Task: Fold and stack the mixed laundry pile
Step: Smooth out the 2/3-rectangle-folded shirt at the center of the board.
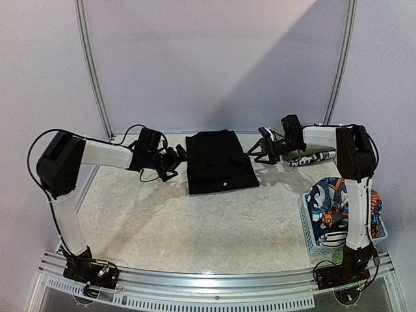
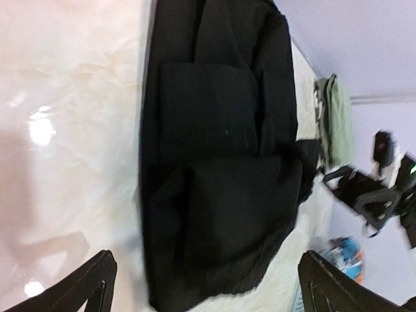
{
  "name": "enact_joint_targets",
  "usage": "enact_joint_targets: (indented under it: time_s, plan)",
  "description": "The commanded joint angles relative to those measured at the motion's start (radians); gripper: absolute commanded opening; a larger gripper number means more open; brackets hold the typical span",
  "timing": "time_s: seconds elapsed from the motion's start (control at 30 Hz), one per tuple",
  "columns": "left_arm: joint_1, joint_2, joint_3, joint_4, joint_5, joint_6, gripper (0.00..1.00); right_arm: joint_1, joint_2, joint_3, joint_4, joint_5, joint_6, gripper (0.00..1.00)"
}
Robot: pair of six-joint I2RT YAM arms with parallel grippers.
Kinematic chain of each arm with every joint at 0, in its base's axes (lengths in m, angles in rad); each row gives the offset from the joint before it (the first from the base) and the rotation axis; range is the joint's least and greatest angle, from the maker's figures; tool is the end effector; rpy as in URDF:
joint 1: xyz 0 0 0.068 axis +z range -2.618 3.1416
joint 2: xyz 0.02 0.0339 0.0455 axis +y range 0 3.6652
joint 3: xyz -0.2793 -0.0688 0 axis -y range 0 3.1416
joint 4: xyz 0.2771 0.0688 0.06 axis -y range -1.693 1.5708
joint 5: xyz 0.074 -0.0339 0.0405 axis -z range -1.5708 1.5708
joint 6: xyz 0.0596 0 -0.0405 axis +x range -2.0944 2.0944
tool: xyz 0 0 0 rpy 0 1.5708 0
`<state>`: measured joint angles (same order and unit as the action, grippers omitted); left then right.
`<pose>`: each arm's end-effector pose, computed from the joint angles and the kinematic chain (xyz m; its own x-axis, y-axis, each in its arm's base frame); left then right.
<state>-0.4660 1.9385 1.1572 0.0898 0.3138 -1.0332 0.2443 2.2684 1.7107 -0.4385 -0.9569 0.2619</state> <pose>0.4027 -0.2231 0.1383 -0.8413 -0.4914 -0.2254 -0.1617 0.6265 -0.7624 0.4978 0.1743 0.1409 -0.9344 -0.0792 -0.3473 -0.3401 0.4887 0.8035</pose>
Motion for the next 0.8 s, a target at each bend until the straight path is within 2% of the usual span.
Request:
enact_joint_targets:
  time_s: [0.0, 0.07, 0.13, 0.23, 0.33, 0.53, 0.77]
  plan:
    - [-0.068, -0.201, -0.024, -0.239, -0.182, 0.345, 1.0, 0.006, -0.163, -0.052, -0.152, 0.125, -0.306, 0.77]
    - [-0.117, -0.244, -0.022, -0.318, -0.285, 0.483, 1.0, 0.022, -0.206, -0.083, -0.203, 0.2, -0.443, 0.72]
    - [-0.155, -0.266, -0.036, -0.348, -0.366, 0.559, 1.0, 0.058, -0.243, -0.118, -0.218, 0.355, -0.625, 0.67]
    - [-0.171, -0.274, -0.058, -0.36, -0.359, 0.574, 1.0, 0.126, -0.312, -0.235, -0.114, 0.575, -0.871, 0.62]
    - [-0.169, -0.299, -0.109, -0.32, -0.356, 0.539, 0.97, 0.185, -0.357, -0.315, 0.016, 0.701, -1.054, 0.59]
    - [-0.169, -0.325, -0.162, -0.266, -0.33, 0.417, 0.95, 0.263, -0.323, -0.327, 0.151, 0.826, -1.259, 0.59]
    - [-0.171, -0.392, -0.231, -0.225, -0.321, 0.359, 0.94, 0.303, -0.209, -0.28, 0.224, 0.936, -1.35, 0.59]
